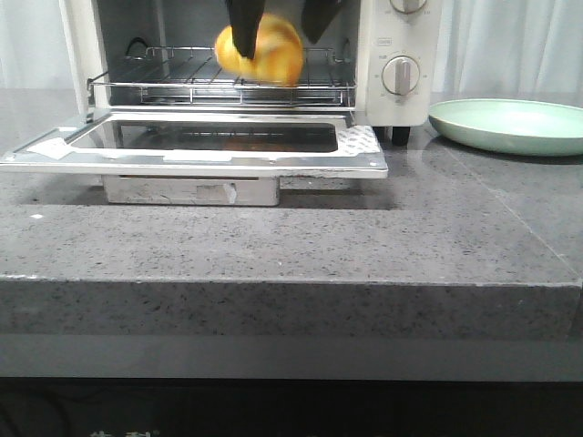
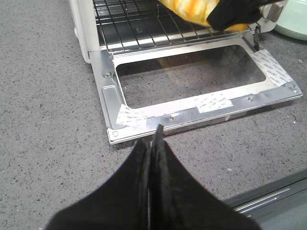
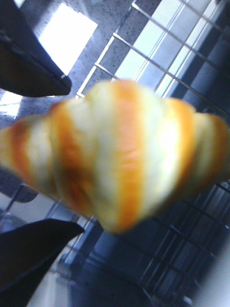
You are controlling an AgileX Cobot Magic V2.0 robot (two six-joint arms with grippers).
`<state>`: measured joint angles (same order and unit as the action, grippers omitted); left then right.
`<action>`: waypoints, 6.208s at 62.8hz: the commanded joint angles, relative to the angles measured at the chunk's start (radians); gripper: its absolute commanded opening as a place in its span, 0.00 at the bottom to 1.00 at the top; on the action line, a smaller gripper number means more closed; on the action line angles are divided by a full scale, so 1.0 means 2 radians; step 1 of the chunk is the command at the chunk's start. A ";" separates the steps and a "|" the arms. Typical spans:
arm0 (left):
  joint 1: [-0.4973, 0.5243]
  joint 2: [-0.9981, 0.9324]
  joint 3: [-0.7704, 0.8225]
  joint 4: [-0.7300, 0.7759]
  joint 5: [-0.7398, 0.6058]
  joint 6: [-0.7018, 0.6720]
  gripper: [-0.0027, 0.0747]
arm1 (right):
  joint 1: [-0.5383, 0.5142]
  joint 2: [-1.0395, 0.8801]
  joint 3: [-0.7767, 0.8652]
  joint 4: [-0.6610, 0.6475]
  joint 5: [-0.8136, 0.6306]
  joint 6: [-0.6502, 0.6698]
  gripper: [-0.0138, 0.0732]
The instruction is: Put bread in oven
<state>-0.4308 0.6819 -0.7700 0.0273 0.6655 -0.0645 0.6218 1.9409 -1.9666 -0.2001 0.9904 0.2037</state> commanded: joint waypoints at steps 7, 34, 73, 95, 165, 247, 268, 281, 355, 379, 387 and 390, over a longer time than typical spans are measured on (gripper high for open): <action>0.002 -0.001 -0.014 -0.004 -0.036 -0.004 0.01 | -0.001 -0.109 0.088 -0.005 -0.082 0.001 0.78; 0.002 -0.001 -0.014 -0.003 -0.036 -0.004 0.01 | -0.038 -0.308 0.327 0.009 -0.172 0.009 0.78; 0.002 -0.001 -0.014 -0.003 -0.027 -0.004 0.01 | -0.143 -0.547 0.538 0.045 -0.155 0.008 0.78; 0.002 -0.001 -0.014 -0.003 -0.027 -0.004 0.01 | -0.143 -0.578 0.551 0.045 -0.129 0.008 0.42; 0.092 -0.151 0.123 -0.005 -0.158 -0.004 0.01 | -0.143 -0.578 0.551 0.044 -0.114 0.008 0.02; 0.183 -0.355 0.400 -0.048 -0.333 -0.004 0.01 | -0.143 -0.578 0.551 0.044 -0.113 0.008 0.02; 0.183 -0.355 0.400 -0.048 -0.333 -0.004 0.01 | -0.141 -0.583 0.554 0.045 -0.116 0.008 0.02; 0.183 -0.355 0.400 -0.048 -0.333 -0.004 0.01 | -0.179 -0.663 0.627 0.043 -0.186 0.008 0.02; 0.183 -0.354 0.400 -0.048 -0.333 -0.004 0.01 | -0.308 -0.986 0.998 0.096 -0.514 0.008 0.02; 0.183 -0.354 0.400 -0.048 -0.333 -0.004 0.01 | -0.308 -0.986 0.998 0.115 -0.515 -0.081 0.02; 0.183 -0.354 0.400 -0.048 -0.333 -0.004 0.01 | -0.308 -0.986 0.998 0.119 -0.515 -0.082 0.02; 0.183 -0.354 0.400 -0.048 -0.333 -0.004 0.01 | -0.308 -0.986 0.998 0.119 -0.516 -0.084 0.02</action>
<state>-0.0669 -0.0066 0.0067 -0.0613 0.0811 -0.0645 0.0106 -0.0104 0.0252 0.0318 0.0471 0.0533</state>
